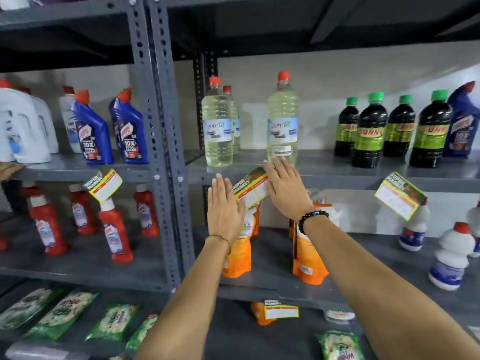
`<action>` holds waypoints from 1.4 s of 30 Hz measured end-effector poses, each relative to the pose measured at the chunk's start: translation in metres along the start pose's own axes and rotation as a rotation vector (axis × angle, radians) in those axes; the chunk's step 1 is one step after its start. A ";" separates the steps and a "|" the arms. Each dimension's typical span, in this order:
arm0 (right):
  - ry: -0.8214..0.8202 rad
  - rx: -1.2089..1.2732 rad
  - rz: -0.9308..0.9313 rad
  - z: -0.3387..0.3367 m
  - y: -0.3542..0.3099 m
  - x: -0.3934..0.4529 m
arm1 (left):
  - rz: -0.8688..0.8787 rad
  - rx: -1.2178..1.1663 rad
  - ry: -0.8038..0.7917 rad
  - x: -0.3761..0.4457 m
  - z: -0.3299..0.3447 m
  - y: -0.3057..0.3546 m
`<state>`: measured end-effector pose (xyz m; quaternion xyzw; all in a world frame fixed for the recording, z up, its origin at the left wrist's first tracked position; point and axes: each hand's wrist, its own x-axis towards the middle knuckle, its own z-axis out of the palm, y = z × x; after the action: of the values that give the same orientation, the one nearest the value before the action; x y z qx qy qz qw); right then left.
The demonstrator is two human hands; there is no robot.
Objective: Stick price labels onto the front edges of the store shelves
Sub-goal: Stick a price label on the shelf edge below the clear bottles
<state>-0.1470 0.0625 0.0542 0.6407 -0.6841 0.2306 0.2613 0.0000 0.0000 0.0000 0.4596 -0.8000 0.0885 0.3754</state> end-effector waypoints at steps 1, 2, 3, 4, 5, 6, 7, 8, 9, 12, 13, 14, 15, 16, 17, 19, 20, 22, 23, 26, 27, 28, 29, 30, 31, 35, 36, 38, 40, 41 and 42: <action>-0.022 0.019 0.032 0.003 -0.004 0.003 | 0.005 -0.004 -0.007 0.002 0.003 -0.006; -0.025 0.049 0.058 0.004 -0.007 0.007 | 0.018 -0.022 -0.007 0.005 0.004 -0.011; -0.029 0.055 0.081 0.005 -0.008 0.010 | 0.033 -0.029 -0.010 0.007 0.008 -0.015; -0.040 0.055 0.095 0.005 -0.010 0.012 | 0.059 -0.039 -0.020 0.009 0.010 -0.017; -0.045 0.043 0.101 0.005 -0.012 0.014 | 0.074 -0.054 -0.026 0.011 0.013 -0.019; -0.045 0.033 0.104 0.006 -0.014 0.016 | 0.083 -0.074 -0.022 0.012 0.015 -0.020; -0.031 0.038 0.109 0.005 -0.016 0.017 | 0.083 -0.099 -0.004 0.013 0.016 -0.021; -0.014 0.066 0.121 0.003 -0.018 0.018 | 0.081 -0.131 0.017 0.015 0.016 -0.023; 0.007 0.093 0.137 0.002 -0.019 0.020 | 0.074 -0.171 0.034 0.016 0.015 -0.023; 0.053 0.200 0.198 -0.002 -0.023 0.023 | 0.075 -0.262 0.062 0.022 0.009 -0.022; 0.068 0.235 0.219 -0.002 -0.025 0.023 | 0.069 -0.279 0.061 0.024 0.006 -0.022; 0.083 0.263 0.237 -0.002 -0.026 0.024 | 0.061 -0.295 0.059 0.027 0.004 -0.022; 0.097 0.283 0.248 -0.003 -0.028 0.025 | 0.056 -0.310 0.056 0.030 0.001 -0.023; 0.102 0.298 0.258 -0.003 -0.029 0.026 | 0.053 -0.329 0.054 0.033 -0.002 -0.024; 0.103 0.300 0.262 -0.003 -0.029 0.026 | 0.062 -0.345 0.042 0.035 -0.004 -0.025; 0.098 0.305 0.262 -0.003 -0.029 0.026 | 0.096 -0.369 0.016 0.037 -0.008 -0.025; 0.099 0.319 0.263 -0.003 -0.028 0.025 | 0.109 -0.383 0.004 0.038 -0.009 -0.027; 0.112 0.354 0.277 -0.003 -0.027 0.022 | 0.113 -0.419 0.001 0.041 -0.012 -0.031; 0.122 0.363 0.274 -0.003 -0.027 0.020 | 0.122 -0.425 0.003 0.044 -0.013 -0.036; 0.113 0.313 0.246 0.002 -0.029 0.017 | 0.195 -0.372 -0.036 0.052 -0.016 -0.050; 0.111 0.287 0.247 0.005 -0.031 0.016 | 0.213 -0.354 -0.051 0.055 -0.018 -0.053; 0.115 0.266 0.254 0.008 -0.031 0.016 | 0.227 -0.336 -0.055 0.057 -0.019 -0.054; 0.126 0.251 0.262 0.010 -0.032 0.016 | 0.238 -0.319 -0.055 0.060 -0.020 -0.055; 0.138 0.240 0.270 0.012 -0.032 0.016 | 0.248 -0.304 -0.053 0.061 -0.021 -0.055; 0.147 0.235 0.278 0.013 -0.032 0.016 | 0.255 -0.289 -0.053 0.063 -0.021 -0.054; 0.176 0.235 0.330 0.017 -0.035 0.018 | 0.250 -0.199 -0.035 0.068 -0.025 -0.051; 0.185 0.241 0.343 0.017 -0.035 0.019 | 0.246 -0.177 -0.022 0.070 -0.026 -0.050; 0.205 0.263 0.367 0.018 -0.036 0.021 | 0.242 -0.143 0.000 0.074 -0.028 -0.048; 0.217 0.277 0.388 0.017 -0.037 0.023 | 0.234 -0.124 0.013 0.077 -0.029 -0.045; 0.220 0.278 0.396 0.017 -0.038 0.023 | 0.229 -0.118 0.016 0.079 -0.029 -0.045; 0.223 0.277 0.404 0.018 -0.039 0.024 | 0.224 -0.110 0.017 0.080 -0.029 -0.045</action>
<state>-0.1103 0.0300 0.0559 0.4913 -0.7271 0.4386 0.1937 0.0271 -0.0645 0.0657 0.3453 -0.8468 0.0897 0.3946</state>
